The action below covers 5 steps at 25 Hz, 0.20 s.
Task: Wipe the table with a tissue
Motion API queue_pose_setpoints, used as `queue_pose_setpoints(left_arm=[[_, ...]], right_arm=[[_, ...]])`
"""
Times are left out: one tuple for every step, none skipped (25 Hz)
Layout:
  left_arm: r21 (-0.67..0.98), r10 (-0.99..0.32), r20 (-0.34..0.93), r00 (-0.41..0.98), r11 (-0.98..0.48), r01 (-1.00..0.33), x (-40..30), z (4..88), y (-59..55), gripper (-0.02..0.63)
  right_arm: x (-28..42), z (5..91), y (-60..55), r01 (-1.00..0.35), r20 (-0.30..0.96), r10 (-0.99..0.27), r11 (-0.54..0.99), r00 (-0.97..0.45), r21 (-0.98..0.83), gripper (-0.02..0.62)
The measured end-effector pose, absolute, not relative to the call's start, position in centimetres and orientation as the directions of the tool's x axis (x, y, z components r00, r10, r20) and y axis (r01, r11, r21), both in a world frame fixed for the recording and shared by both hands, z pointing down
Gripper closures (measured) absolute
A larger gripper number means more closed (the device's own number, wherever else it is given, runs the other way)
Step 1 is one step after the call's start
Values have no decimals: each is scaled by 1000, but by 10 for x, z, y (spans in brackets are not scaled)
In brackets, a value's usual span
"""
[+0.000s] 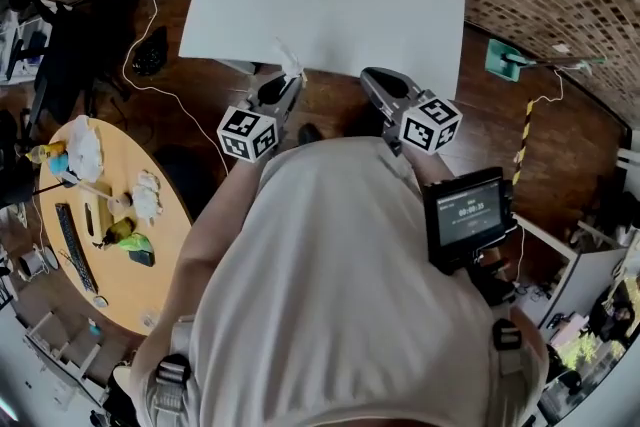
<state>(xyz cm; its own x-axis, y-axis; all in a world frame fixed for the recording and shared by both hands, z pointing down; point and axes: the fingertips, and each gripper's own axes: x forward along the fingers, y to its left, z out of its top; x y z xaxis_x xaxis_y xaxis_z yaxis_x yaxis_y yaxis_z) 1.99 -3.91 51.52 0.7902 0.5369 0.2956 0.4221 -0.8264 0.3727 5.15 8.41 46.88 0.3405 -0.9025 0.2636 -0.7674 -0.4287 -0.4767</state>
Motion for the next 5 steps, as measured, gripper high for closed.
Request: queue_pose_setpoints(left_arm=[[368, 536, 291, 792, -827, 425, 23, 514, -41, 545], [357, 531, 286, 798, -832, 425, 29, 512, -47, 545], [340, 519, 281, 807, -840, 422, 36, 509, -57, 545], [320, 504, 275, 819, -851, 416, 43, 505, -70, 545], [299, 487, 270, 830, -862, 409, 51, 500, -83, 545]], right_arm=[[55, 469, 82, -770, 259, -903, -427, 342, -473, 578], [62, 469, 77, -778, 249, -907, -421, 341, -467, 578], [71, 468, 68, -789, 235, -912, -408, 335, -460, 578], [81, 466, 56, -802, 217, -920, -391, 326, -452, 578], [91, 464, 44, -816, 197, -928, -371, 315, -444, 578]])
